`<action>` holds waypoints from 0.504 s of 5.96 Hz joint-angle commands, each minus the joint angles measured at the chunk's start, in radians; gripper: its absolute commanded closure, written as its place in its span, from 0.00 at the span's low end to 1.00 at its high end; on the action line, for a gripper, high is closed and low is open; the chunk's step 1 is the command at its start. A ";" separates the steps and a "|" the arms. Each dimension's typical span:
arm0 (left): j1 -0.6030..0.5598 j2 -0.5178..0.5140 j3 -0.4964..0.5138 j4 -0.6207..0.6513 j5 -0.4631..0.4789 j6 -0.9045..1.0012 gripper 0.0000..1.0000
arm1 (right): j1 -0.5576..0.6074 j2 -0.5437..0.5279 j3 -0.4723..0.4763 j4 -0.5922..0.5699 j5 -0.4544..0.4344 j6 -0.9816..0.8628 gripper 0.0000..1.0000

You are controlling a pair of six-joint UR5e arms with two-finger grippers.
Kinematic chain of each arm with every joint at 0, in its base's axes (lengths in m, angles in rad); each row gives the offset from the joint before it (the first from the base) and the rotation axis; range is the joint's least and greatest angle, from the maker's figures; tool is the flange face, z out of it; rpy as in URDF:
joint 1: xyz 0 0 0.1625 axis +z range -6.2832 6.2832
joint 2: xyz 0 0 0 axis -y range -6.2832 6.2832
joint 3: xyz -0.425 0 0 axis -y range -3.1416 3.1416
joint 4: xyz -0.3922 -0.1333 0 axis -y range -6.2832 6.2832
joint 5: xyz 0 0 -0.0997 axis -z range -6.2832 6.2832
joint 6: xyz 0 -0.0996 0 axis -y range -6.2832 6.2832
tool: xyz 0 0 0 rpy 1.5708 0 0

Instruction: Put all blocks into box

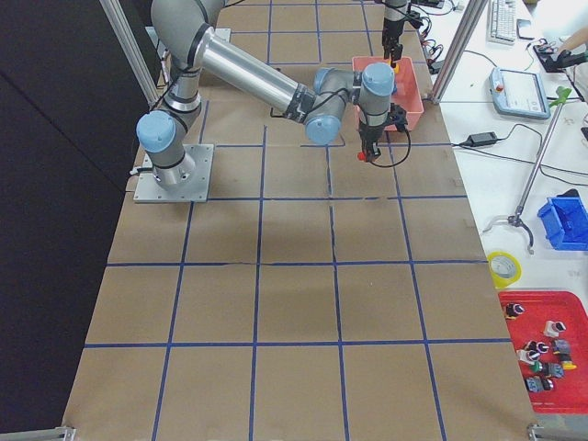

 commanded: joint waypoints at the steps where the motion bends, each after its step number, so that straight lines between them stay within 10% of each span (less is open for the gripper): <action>1: -0.014 0.031 0.003 0.024 0.048 -0.015 0.01 | 0.003 -0.022 -0.013 0.014 0.004 -0.008 0.98; 3: 0.059 0.196 -0.065 -0.105 0.055 0.147 0.01 | 0.082 -0.023 -0.101 0.058 0.034 0.064 0.97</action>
